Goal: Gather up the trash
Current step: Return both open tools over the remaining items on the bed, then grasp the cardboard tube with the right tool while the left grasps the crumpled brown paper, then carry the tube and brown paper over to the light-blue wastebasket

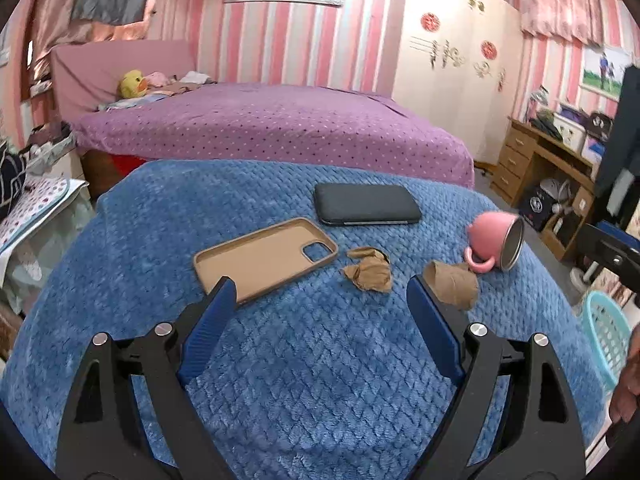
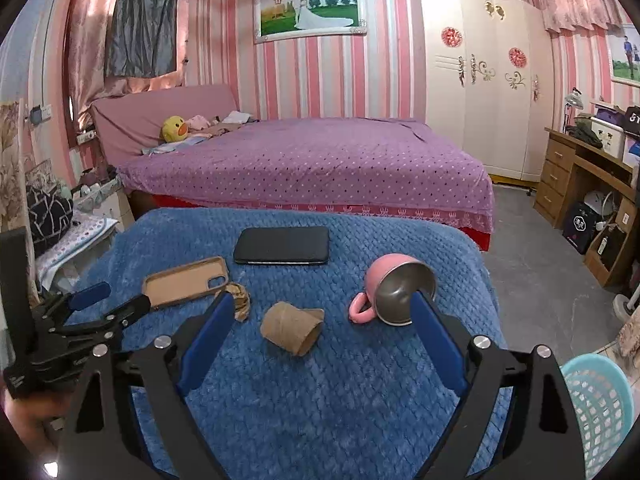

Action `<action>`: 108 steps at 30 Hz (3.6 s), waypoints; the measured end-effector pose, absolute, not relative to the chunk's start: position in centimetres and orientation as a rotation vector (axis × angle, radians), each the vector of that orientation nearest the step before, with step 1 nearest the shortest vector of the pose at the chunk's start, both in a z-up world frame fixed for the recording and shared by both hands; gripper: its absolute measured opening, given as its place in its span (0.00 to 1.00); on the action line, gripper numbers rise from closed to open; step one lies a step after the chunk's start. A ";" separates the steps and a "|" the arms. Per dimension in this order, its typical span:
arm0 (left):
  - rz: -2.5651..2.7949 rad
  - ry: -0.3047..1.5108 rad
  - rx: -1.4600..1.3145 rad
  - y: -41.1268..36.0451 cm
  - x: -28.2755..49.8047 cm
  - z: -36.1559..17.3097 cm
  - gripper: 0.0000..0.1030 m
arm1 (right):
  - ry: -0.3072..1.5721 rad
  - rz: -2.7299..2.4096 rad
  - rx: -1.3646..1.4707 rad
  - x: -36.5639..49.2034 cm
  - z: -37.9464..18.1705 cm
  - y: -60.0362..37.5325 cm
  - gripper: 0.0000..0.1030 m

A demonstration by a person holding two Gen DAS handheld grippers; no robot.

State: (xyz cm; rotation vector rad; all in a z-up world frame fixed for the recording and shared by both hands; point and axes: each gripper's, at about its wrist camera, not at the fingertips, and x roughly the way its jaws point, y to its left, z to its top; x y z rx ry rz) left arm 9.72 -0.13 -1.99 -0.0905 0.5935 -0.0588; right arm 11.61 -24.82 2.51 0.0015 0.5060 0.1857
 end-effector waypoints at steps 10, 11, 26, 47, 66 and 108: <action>0.016 0.663 -0.071 1.4 12.5 -4.7 0.82 | 0.679 0.224 0.017 16.5 -2.9 -24.1 0.85; 0.022 0.672 -0.084 1.8 12.7 -4.9 0.82 | 0.689 0.225 0.018 16.9 -3.3 -23.7 0.85; 0.062 0.684 -0.154 4.4 14.1 -5.5 0.82 | 0.842 0.184 -0.026 22.2 -8.2 -18.0 0.81; -0.109 0.795 -0.060 -6.1 20.0 -7.7 0.81 | 0.734 0.204 0.028 19.6 -4.7 -27.3 0.55; -0.221 0.653 -0.093 -7.3 12.5 -1.8 0.40 | 0.606 0.178 0.066 12.6 -0.2 -31.8 0.55; -0.501 0.532 -0.064 -19.9 5.1 2.3 0.40 | 0.514 -0.143 0.116 4.2 1.9 -48.0 0.55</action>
